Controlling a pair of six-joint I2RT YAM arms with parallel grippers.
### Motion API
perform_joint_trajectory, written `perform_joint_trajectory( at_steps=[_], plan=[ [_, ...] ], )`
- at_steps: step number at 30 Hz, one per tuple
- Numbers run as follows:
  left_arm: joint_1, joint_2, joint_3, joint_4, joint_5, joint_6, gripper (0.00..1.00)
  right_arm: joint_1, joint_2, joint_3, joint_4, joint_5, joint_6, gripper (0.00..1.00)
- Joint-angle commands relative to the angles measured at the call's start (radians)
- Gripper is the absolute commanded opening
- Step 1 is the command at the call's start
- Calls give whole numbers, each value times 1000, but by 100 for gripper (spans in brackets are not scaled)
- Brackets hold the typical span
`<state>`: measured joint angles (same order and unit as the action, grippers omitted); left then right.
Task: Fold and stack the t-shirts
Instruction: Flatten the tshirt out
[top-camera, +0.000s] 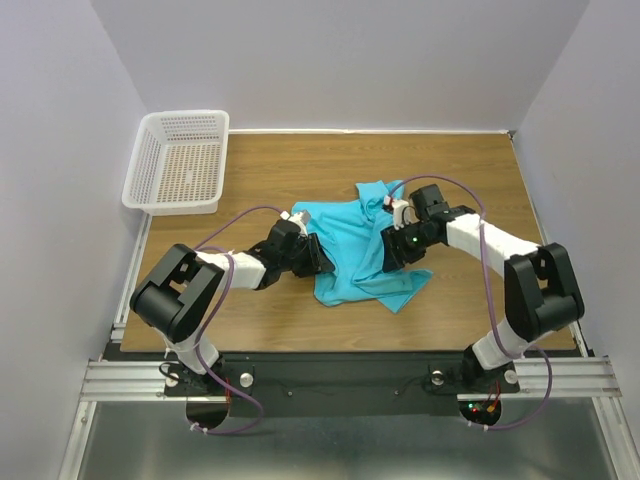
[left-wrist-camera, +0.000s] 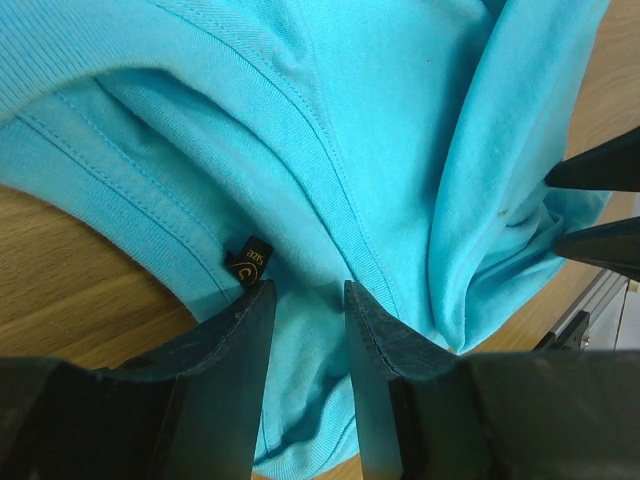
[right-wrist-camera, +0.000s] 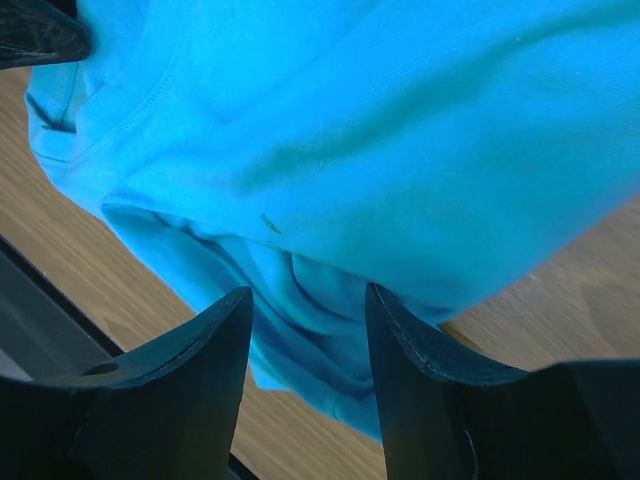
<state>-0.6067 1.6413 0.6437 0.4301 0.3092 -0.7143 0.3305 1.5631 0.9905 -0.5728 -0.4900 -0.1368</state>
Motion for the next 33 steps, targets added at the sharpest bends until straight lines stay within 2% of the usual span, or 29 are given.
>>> perform_joint_trajectory(
  at_steps=[1, 7, 14, 15, 16, 19, 20, 27, 33],
  plan=[
    [7, 29, -21, -120, -25, 41, 46, 4, 55, 50, 27, -71, 48, 55],
    [7, 25, -35, -108, -25, 36, 46, 4, 112, 74, 31, -104, 63, 55],
    [7, 23, -36, -108, -24, 35, 46, 4, 210, 191, 42, -170, 120, 52],
    [7, 20, -38, -106, -24, 35, 46, 2, 221, 201, 44, -176, 123, 48],
    [7, 20, -39, -106, -24, 33, 46, 4, 238, 207, 44, -180, 128, 36],
    [8, 20, -42, -108, -27, 32, 46, 4, 245, 220, 50, -160, 126, 13],
    [7, 22, -45, -105, -27, 32, 46, 4, 239, 217, 54, -154, 123, 1],
    [7, 25, -47, -106, -30, 36, 46, -53, 94, 263, 67, -93, 91, 1],
    [12, 31, -45, -108, -30, 45, 46, -134, 9, 327, 68, 36, 42, 1]
  ],
)
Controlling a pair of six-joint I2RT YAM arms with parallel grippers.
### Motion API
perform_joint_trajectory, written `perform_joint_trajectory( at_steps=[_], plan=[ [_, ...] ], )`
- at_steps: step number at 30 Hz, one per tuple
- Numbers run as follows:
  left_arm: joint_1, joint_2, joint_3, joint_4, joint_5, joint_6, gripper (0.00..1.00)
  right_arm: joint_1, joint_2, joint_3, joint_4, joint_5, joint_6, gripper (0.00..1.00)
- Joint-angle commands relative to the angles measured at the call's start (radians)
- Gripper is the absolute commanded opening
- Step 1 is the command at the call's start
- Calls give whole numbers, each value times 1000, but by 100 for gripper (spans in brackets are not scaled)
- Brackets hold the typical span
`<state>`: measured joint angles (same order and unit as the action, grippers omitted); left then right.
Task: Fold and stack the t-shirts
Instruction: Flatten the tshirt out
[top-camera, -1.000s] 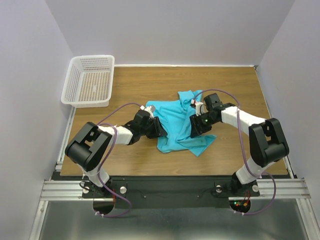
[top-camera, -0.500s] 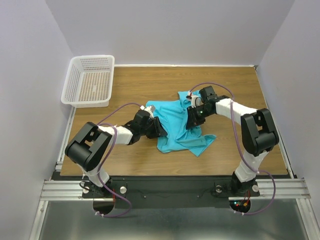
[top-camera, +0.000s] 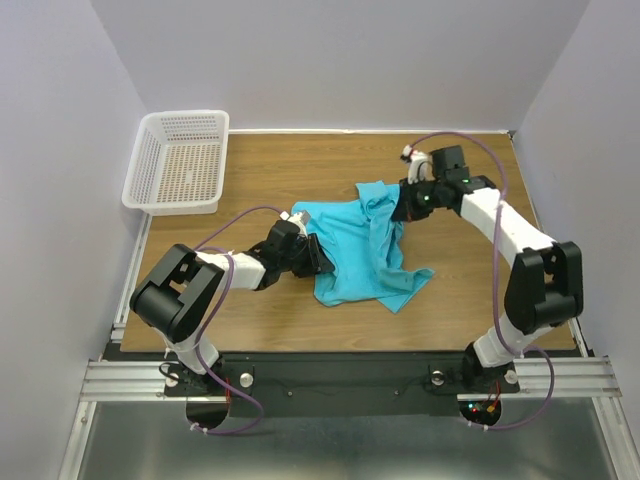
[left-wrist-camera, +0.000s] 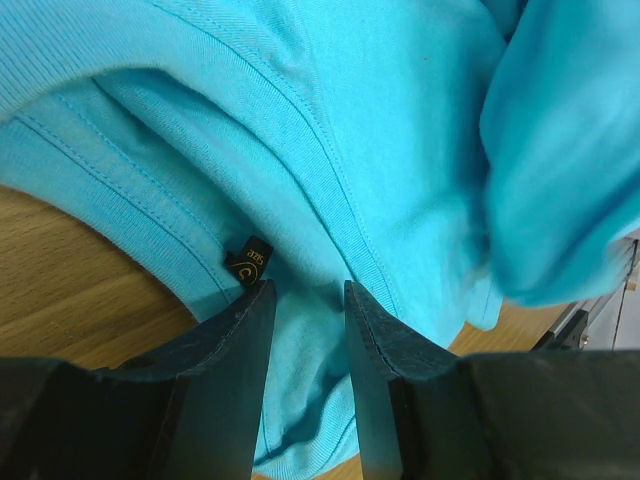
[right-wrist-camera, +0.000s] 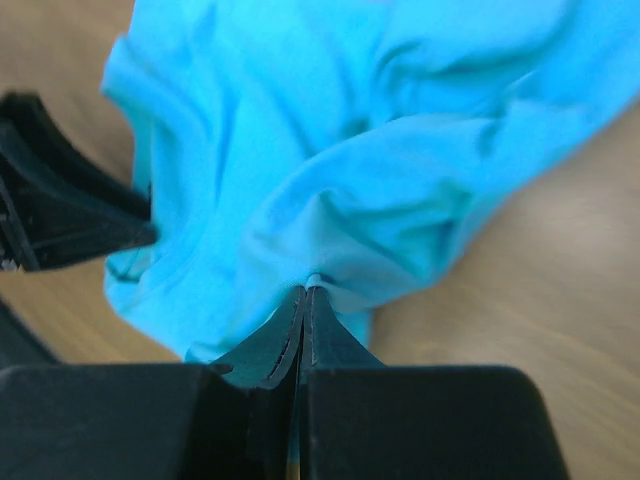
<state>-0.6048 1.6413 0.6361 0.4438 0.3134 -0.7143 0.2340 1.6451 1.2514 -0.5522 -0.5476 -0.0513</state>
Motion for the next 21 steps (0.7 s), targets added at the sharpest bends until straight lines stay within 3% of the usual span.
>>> perform_joint_trajectory(
  at_steps=[1, 5, 9, 10, 13, 15, 17, 21],
  plan=[
    [8, 34, -35, -122, -34, 45, 46, -41, -71, 75, 51, 106, -56, 1],
    [10, 45, -27, -122, -33, 49, 46, -45, -38, 98, 100, 147, -47, 1],
    [11, 52, -18, -120, -28, 49, 46, -47, 36, 152, 130, 127, -32, 13],
    [10, 52, -13, -120, -25, 50, 46, -47, 60, 163, 133, 120, -33, 30],
    [11, 54, -6, -131, -27, 53, 46, -47, 58, 166, 129, 71, -85, 59],
    [10, 49, -6, -131, -30, 53, 46, -48, -8, 129, 127, 115, -126, 68],
    [11, 46, -4, -129, -31, 55, 46, -71, -66, 56, 114, 139, -206, 83],
    [11, 49, 2, -125, -23, 58, 46, -139, -242, -64, -18, 112, -393, 91]
  ],
)
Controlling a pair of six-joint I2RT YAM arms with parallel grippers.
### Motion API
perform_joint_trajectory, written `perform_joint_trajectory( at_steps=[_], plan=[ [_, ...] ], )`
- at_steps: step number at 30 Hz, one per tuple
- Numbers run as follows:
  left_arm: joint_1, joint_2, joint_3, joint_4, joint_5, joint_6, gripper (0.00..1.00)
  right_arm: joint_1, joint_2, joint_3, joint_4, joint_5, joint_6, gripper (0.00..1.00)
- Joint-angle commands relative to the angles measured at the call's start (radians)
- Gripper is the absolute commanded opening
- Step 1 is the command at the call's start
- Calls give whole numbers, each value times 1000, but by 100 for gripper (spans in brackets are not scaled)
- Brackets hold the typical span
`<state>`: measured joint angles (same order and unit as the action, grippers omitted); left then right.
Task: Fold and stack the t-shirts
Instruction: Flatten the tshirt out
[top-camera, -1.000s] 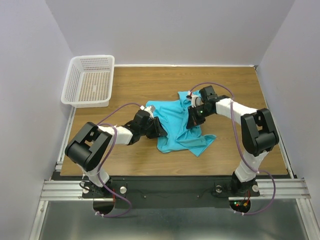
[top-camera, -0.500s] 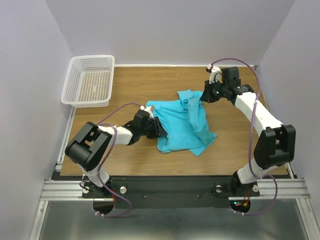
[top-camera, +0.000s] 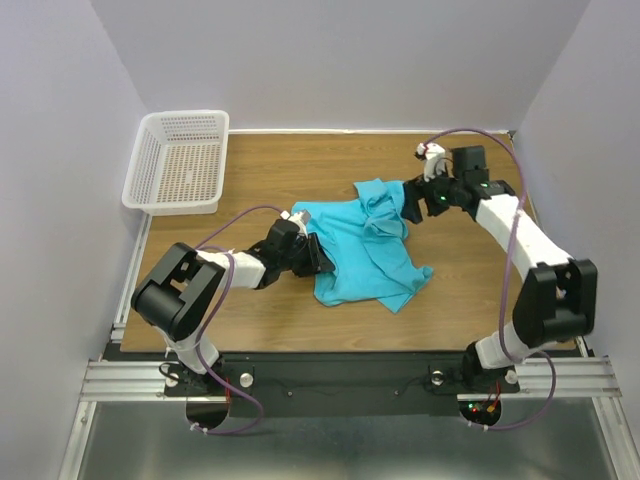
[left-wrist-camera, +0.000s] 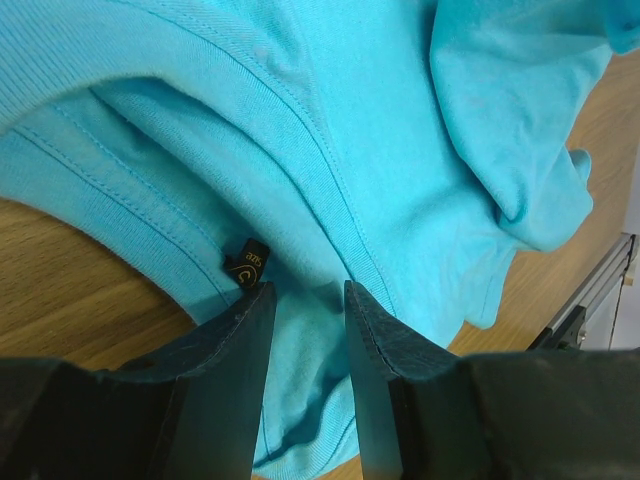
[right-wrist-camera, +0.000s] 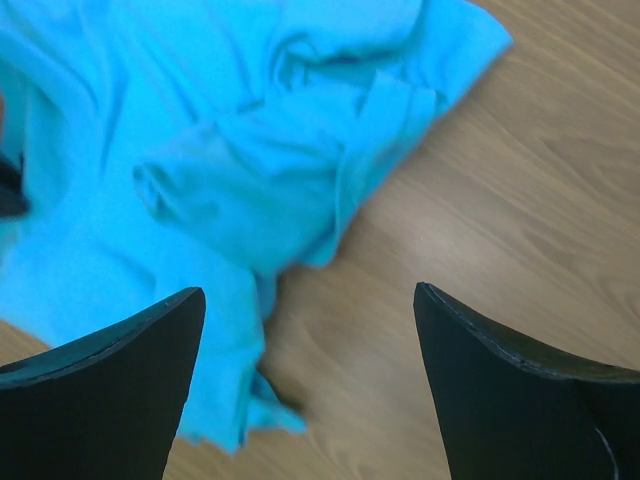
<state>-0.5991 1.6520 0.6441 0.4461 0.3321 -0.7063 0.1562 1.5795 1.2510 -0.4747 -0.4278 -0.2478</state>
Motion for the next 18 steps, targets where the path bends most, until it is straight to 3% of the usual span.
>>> perform_joint_trajectory(
  at_steps=[1, 6, 18],
  plan=[
    [7, 40, -4, -127, -42, 50, 46, -63, -197, -93, -131, -18, -249, 91],
    [7, 38, -4, -127, -34, 53, 46, -63, -311, -292, -226, -74, -645, 90],
    [7, 32, -23, -118, -31, 50, 46, -81, -172, -314, -285, -155, -1007, 84]
  ],
)
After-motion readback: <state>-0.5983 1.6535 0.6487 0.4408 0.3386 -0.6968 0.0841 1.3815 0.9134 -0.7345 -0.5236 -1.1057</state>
